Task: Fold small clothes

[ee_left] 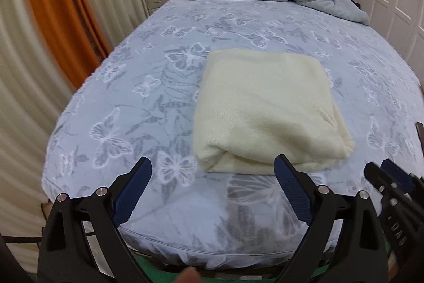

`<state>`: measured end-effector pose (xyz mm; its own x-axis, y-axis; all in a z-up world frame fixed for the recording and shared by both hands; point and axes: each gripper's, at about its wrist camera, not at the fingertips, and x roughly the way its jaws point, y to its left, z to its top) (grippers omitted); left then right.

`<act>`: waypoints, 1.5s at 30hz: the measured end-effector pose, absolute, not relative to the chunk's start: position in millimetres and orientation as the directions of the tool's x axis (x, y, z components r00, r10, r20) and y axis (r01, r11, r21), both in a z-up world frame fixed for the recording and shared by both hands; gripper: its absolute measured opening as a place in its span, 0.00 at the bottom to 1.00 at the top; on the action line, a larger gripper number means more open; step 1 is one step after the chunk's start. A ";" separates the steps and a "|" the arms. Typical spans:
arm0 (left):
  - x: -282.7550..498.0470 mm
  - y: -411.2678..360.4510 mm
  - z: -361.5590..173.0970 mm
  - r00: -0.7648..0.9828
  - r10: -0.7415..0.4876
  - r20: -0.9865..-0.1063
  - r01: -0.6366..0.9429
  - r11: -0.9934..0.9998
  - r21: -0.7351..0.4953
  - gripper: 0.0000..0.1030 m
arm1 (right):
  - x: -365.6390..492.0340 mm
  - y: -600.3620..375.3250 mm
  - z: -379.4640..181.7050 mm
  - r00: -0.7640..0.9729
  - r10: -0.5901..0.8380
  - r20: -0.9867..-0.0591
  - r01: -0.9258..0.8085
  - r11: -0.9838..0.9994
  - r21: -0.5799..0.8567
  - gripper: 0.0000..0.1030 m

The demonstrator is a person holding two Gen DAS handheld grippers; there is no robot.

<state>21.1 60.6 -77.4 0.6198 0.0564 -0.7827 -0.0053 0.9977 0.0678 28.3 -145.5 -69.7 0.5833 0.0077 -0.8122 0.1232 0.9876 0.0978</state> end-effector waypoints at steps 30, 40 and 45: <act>1.3 46.1 -115.7 0.622 0.037 -0.782 -0.001 0.999 0.047 0.89 | 7.5 -144.6 -119.4 0.552 -0.045 -0.833 0.164 0.985 0.055 0.43; 1.2 43.4 -116.6 0.617 0.021 -0.786 0.022 0.999 0.044 0.91 | 5.3 -141.2 -118.6 0.553 -0.039 -0.832 0.151 0.987 0.055 0.43; -0.7 40.1 -119.1 0.615 -0.005 -0.789 0.055 0.998 0.037 0.95 | 3.8 -142.4 -118.8 0.552 -0.024 -0.834 0.156 0.985 0.075 0.44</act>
<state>-0.7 40.1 -119.1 0.6146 -0.0047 -0.7889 0.0551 0.9978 0.0370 3.8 -142.4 -118.8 0.5519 -0.0236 -0.8336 0.1556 0.9850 0.0752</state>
